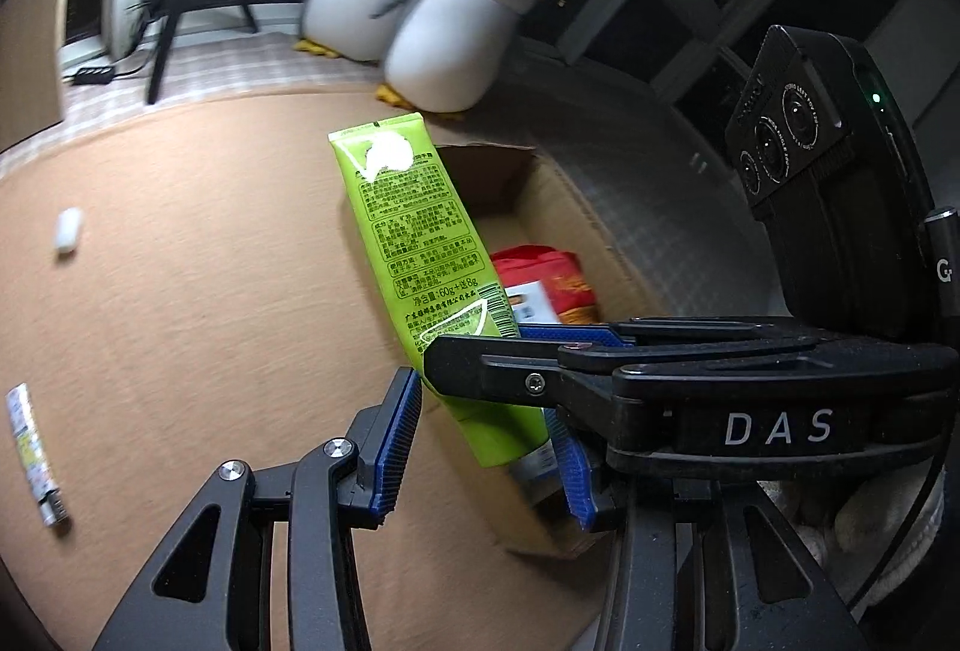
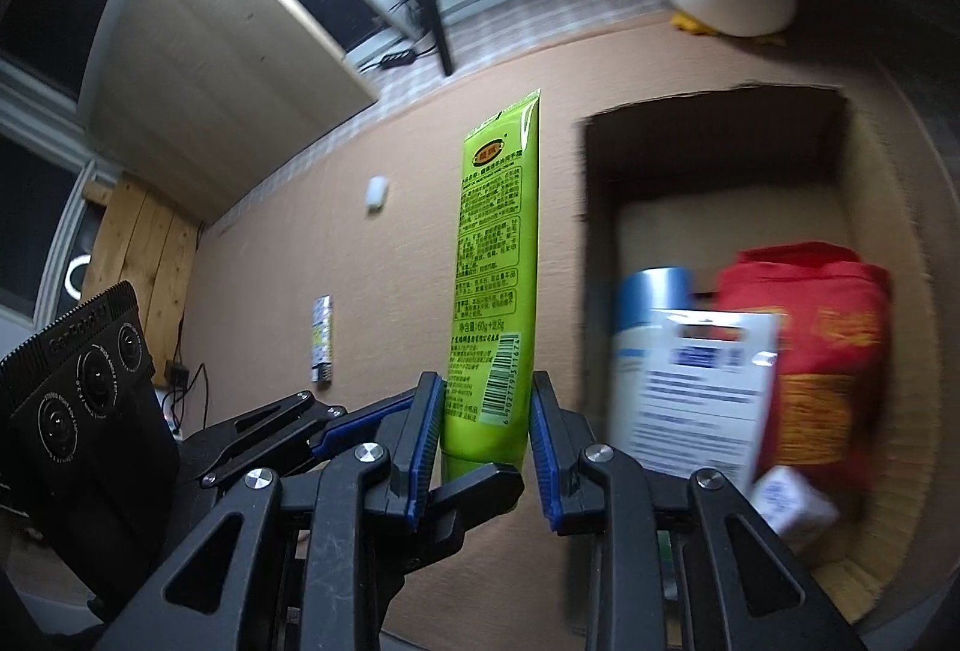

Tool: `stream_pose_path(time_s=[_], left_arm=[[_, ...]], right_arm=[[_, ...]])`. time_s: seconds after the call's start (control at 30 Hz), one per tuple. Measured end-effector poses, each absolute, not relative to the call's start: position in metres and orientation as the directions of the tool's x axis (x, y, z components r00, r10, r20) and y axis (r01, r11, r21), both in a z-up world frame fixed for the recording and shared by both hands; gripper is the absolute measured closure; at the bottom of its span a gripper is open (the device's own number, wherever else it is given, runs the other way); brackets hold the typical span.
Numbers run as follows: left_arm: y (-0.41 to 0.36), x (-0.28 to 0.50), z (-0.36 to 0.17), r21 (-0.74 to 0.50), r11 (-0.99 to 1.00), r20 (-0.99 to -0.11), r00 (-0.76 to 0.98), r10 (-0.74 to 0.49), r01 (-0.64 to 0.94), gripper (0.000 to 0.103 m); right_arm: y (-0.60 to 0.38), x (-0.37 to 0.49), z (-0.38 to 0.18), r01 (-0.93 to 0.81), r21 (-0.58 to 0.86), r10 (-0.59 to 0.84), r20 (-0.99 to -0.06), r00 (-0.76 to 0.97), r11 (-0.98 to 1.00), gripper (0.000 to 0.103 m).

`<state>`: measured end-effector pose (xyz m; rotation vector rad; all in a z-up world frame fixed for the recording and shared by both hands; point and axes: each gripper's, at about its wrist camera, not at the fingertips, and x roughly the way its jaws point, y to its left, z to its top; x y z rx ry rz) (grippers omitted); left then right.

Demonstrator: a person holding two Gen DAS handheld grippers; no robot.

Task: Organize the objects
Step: 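Lift the green tube with the right tool and carry it over the box, then open the right tool to drop the green tube into the box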

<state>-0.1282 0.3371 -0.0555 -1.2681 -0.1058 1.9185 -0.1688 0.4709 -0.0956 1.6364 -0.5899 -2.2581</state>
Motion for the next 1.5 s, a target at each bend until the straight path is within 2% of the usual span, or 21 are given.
stream_pose_path(time_s=[0.33, 0.37, 0.4, 0.43, 0.47, 0.5, 0.97, 1.5], left_arm=[[0.383, -0.125, -0.054, -0.467, -0.627, -0.729, -0.131, 0.672, -0.623, 0.056], [0.385, -0.124, -0.055, -0.459, -0.631, -0.733, -0.134, 0.666, -0.625, 0.052], [0.385, -0.123, -0.055, -0.455, -0.635, -0.736, -0.138, 0.663, -0.625, 0.049], [0.385, -0.124, -0.055, -0.453, -0.639, -0.736, -0.142, 0.661, -0.622, 0.042], [0.385, -0.124, -0.055, -0.454, -0.642, -0.736, -0.146, 0.661, -0.618, 0.041], [0.384, -0.125, -0.055, -0.455, -0.644, -0.736, -0.147, 0.66, -0.615, 0.041], [0.336, -0.135, -0.057, -0.436, -0.703, -0.753, -0.2, 0.627, -0.561, 0.041], [0.197, -0.134, -0.067, -0.393, -0.828, -0.794, -0.307, 0.525, -0.399, 0.041]], right_arm=[[0.518, -0.165, -0.093, -0.065, 0.471, -0.42, -0.833, -0.359, -0.879, 0.076], [0.521, -0.165, -0.093, -0.071, 0.463, -0.409, -0.836, -0.366, -0.883, 0.072], [0.524, -0.165, -0.093, -0.076, 0.453, -0.396, -0.839, -0.373, -0.888, 0.062], [0.525, -0.165, -0.093, -0.082, 0.445, -0.385, -0.841, -0.379, -0.892, 0.057], [0.528, -0.165, -0.092, -0.09, 0.437, -0.372, -0.843, -0.389, -0.895, 0.048], [0.53, -0.164, -0.092, -0.096, 0.431, -0.363, -0.844, -0.395, -0.897, 0.046], [0.508, -0.167, -0.09, -0.051, 0.357, -0.303, -0.852, -0.427, -0.933, 0.046], [0.434, -0.165, -0.082, 0.051, 0.34, -0.323, -0.82, -0.473, -0.939, 0.046]])
